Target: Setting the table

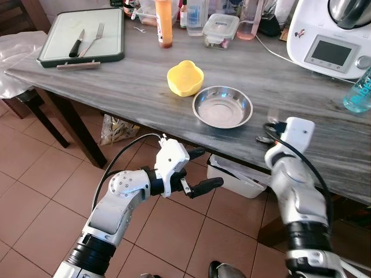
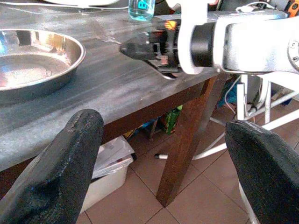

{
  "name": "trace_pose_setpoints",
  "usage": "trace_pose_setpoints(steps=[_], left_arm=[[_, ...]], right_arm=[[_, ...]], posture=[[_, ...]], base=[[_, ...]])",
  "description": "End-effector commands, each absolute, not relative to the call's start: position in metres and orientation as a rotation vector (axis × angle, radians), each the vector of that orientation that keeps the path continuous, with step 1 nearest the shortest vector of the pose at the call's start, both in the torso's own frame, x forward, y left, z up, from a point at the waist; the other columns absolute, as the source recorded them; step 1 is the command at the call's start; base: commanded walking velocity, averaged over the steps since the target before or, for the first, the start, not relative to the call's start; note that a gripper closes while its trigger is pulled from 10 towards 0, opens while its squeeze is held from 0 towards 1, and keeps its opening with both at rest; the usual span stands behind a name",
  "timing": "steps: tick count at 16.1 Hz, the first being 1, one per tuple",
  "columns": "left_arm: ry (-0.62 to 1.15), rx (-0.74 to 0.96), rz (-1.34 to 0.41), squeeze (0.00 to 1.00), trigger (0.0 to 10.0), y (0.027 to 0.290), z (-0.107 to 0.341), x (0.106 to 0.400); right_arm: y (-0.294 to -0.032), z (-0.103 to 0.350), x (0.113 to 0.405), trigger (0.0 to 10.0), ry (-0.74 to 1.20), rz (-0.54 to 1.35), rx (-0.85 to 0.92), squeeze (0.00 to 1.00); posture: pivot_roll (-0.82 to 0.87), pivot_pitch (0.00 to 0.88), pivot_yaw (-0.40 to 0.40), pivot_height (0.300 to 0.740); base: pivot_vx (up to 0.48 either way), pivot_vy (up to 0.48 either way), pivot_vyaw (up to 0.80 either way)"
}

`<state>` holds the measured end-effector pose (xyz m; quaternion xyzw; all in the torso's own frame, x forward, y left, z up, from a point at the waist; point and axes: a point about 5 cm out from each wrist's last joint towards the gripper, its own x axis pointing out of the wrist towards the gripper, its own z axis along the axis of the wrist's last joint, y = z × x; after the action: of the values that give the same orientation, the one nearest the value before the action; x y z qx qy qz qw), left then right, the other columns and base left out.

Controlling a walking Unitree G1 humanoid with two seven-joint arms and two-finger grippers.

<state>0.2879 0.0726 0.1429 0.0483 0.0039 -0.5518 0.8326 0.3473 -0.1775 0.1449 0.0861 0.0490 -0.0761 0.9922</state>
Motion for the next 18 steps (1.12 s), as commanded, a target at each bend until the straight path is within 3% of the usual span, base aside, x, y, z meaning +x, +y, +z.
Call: trace_pose_setpoints(steps=[1,5,18], left_arm=[[-0.006,0.131,-1.198,0.0,10.0,0.07,0.146,0.285],[-0.003,0.136,-1.202,0.0,10.0,0.069,0.145,0.284],[-0.001,0.144,-1.217,0.0,10.0,0.066,0.142,0.283]], right_arm=[[-0.175,0.147,0.35,10.0,0.089,-0.159,0.182,0.0],[-0.159,0.148,0.358,10.0,0.08,-0.146,0.189,0.0],[-0.167,0.133,0.357,10.0,0.118,-0.258,0.223,0.0]], posture=[[0.04,0.187,0.002,0.74],[0.05,0.183,-0.001,0.74],[0.04,0.184,0.002,0.74]], base=[[0.0,0.0,0.0],[0.0,0.0,0.0],[0.0,0.0,0.0]])
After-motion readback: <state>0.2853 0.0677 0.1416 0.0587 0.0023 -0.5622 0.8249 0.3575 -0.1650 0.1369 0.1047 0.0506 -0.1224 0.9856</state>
